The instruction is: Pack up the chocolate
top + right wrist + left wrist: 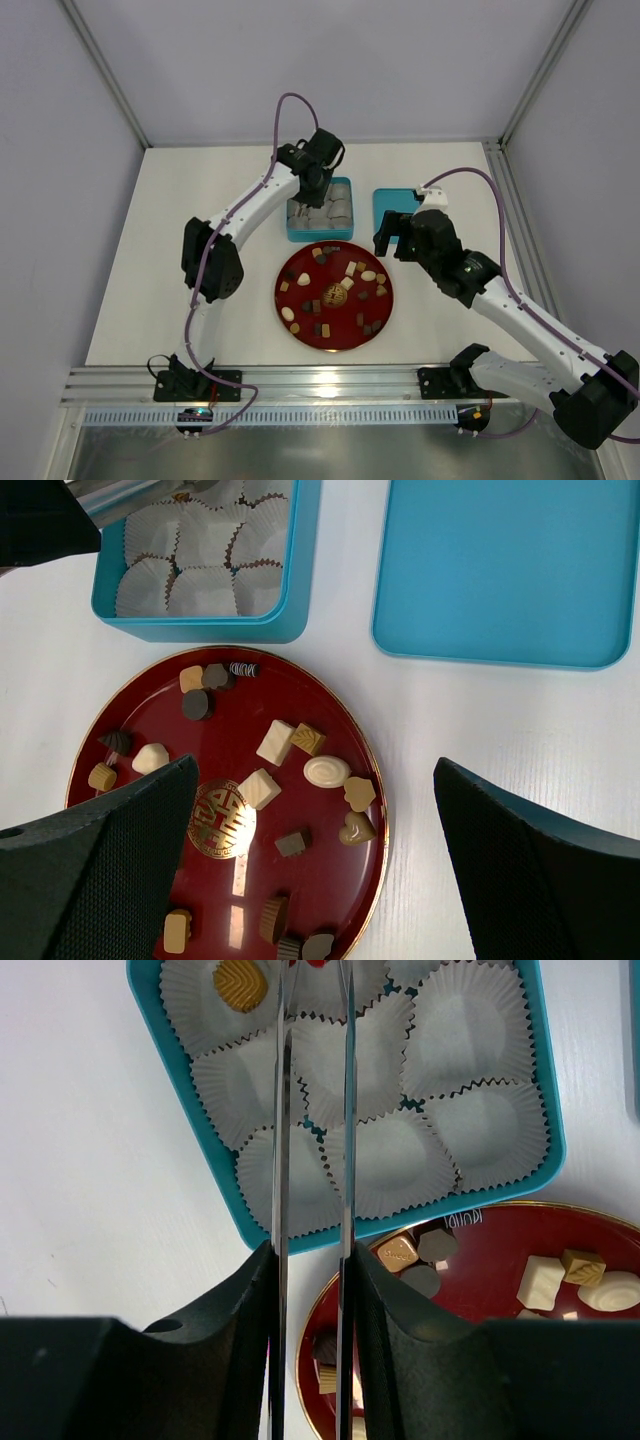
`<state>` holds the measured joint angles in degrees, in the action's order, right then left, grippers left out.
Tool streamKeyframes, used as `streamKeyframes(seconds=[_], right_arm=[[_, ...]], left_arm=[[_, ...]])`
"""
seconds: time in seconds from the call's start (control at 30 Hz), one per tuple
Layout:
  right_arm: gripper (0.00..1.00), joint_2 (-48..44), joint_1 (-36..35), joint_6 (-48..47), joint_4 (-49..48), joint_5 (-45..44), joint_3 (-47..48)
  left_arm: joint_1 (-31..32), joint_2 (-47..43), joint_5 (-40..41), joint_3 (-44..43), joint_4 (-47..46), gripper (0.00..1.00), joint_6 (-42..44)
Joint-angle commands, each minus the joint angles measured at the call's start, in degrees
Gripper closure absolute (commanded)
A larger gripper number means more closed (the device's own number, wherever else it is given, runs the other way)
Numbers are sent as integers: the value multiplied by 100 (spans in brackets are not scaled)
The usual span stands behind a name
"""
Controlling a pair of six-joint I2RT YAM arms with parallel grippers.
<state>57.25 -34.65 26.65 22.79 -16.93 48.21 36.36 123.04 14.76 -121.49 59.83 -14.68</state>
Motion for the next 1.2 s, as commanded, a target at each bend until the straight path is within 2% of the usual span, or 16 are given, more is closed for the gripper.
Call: streamKeyframes(seconds=[0.0, 0.13, 0.4, 0.6, 0.9, 1.17], right_arm=[[0, -30, 20, -82, -116, -74, 22], [0, -13, 29, -81, -134, -74, 49], [0, -48, 20, -99, -99, -74, 92], [0, -92, 20, -73, -73, -118, 66], [0, -179, 20, -38, -143, -127, -39], [0, -250, 20, 15, -213, -118, -110]], left_arm=[[3, -26, 26, -261, -104, 65, 114], [3, -26, 44, -340, -86, 60, 158], [3, -131, 88, -648, 90, 61, 167], [3, -588, -140, -490, 301, 62, -9], [99, -2046, -676, 924, 353, 61, -316], [608, -3066, -817, 2128, 643, 59, -580]])
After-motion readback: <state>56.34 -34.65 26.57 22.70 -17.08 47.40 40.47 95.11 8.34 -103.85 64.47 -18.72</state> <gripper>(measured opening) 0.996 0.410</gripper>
